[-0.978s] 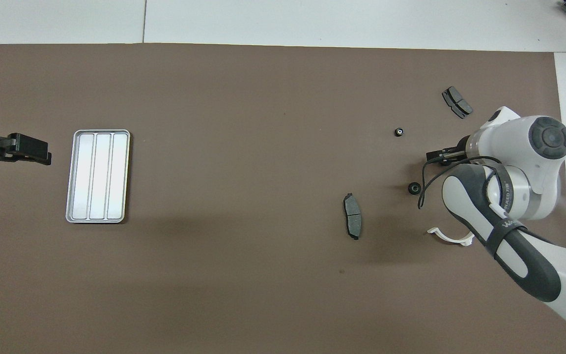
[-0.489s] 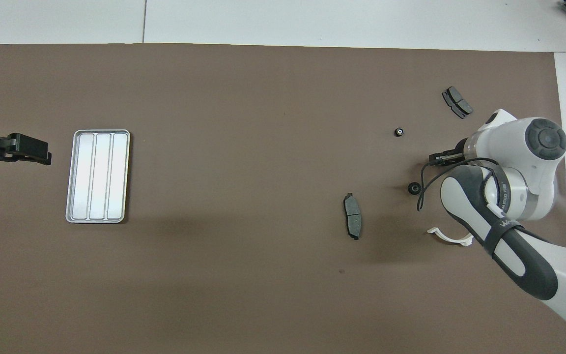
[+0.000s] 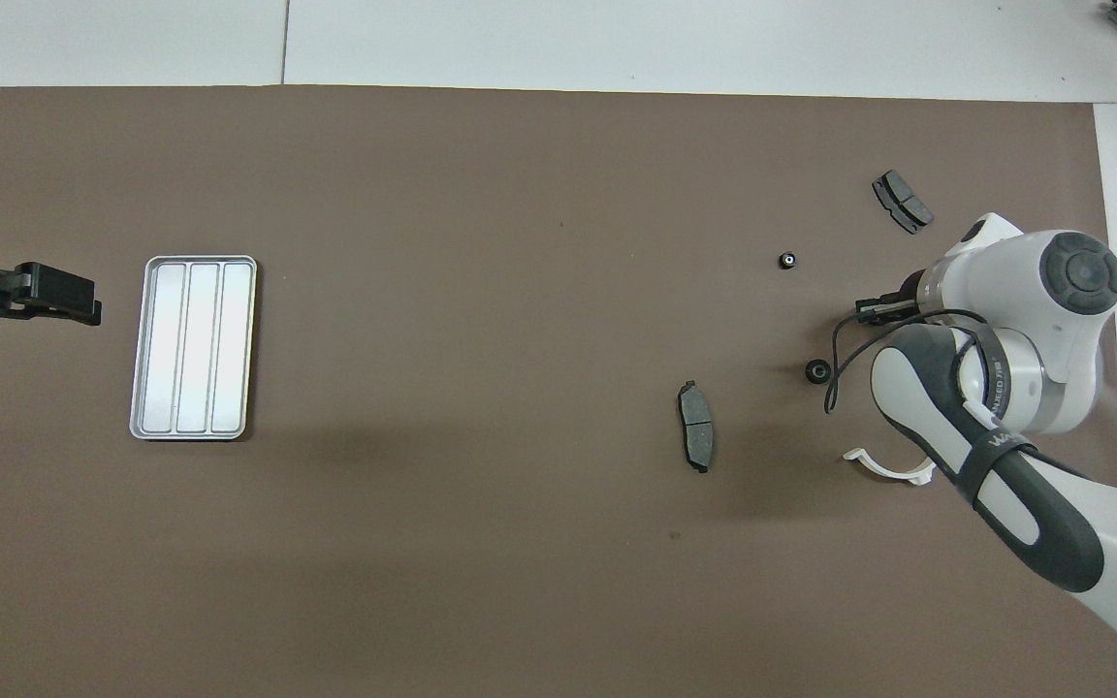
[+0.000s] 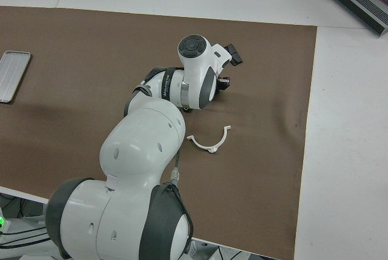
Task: Pick bearing gear from pile to tray
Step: 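Reach the right gripper down and grasp a black bearing gear, then carry the gear with the right gripper to the table center and release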
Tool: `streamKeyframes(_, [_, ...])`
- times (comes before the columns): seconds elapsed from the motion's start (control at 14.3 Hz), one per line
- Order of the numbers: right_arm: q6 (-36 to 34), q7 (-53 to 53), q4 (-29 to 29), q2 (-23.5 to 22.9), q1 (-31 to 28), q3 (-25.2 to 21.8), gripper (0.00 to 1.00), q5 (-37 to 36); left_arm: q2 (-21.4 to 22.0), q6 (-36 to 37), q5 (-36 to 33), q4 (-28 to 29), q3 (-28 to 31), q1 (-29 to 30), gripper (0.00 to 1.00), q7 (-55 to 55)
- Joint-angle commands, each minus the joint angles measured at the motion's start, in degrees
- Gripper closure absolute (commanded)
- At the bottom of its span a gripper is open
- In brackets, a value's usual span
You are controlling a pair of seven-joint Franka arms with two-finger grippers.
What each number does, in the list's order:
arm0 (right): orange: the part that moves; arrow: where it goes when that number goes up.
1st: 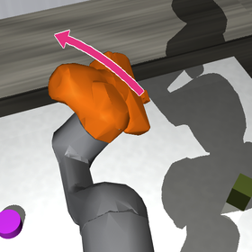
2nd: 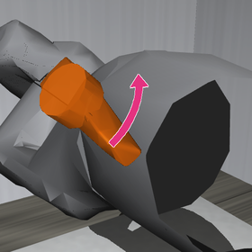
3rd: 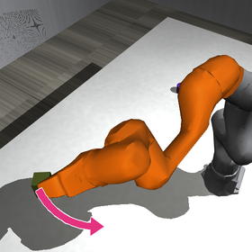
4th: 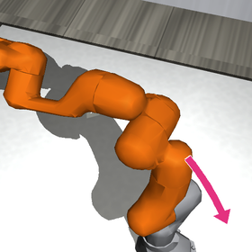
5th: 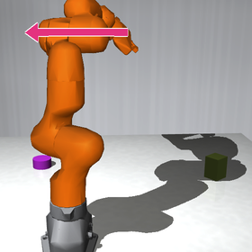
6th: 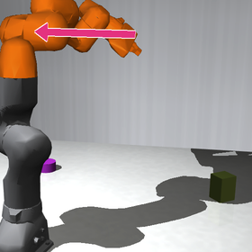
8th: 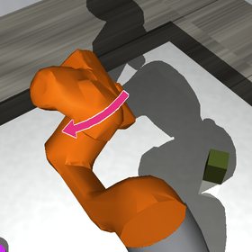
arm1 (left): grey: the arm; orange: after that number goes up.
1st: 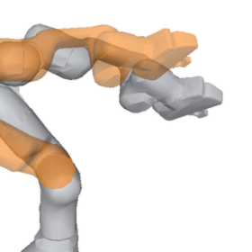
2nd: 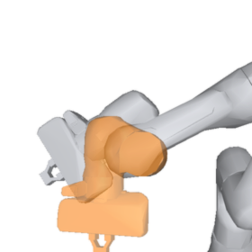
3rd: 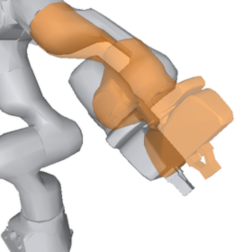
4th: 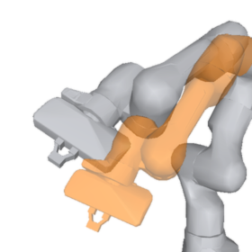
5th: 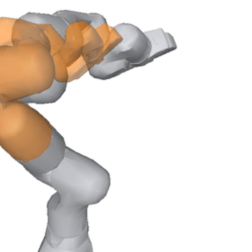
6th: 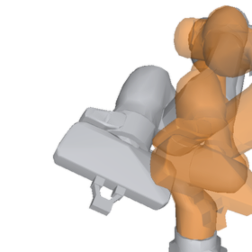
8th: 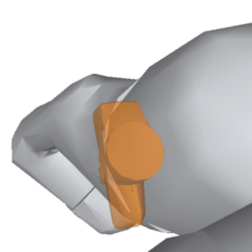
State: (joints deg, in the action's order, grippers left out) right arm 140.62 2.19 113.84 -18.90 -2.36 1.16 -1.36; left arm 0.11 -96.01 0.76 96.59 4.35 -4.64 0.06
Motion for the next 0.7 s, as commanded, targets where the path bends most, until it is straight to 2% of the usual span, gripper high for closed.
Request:
streamKeyframes(0.0, [-8.85, -10.76, -7.29, 1.59, 0.08, 4.62, 1.00, 0.66, 1.21, -0.76, 0.65, 1.32, -0.39, 0.94, 0.00, -1.03])
streamKeyframes(0.14, [-12.55, -20.34, -12.66, 1.15, 4.62, 5.87, 1.00, -0.30, 1.21, -0.76, 0.65, 1.32, -0.39, 0.94, 0.00, -1.03])
streamKeyframes(0.42, [-11.60, -38.10, -17.24, -1.74, 16.04, 5.87, 1.00, -0.39, 1.21, -0.76, 0.65, 1.32, -0.39, 0.94, 0.00, -1.03])
streamKeyframes(0.63, [-10.90, -44.98, -21.90, -4.82, 21.50, 5.87, 1.00, -0.66, 1.21, -0.76, 0.65, 1.32, -0.39, 0.94, 0.00, -1.03])
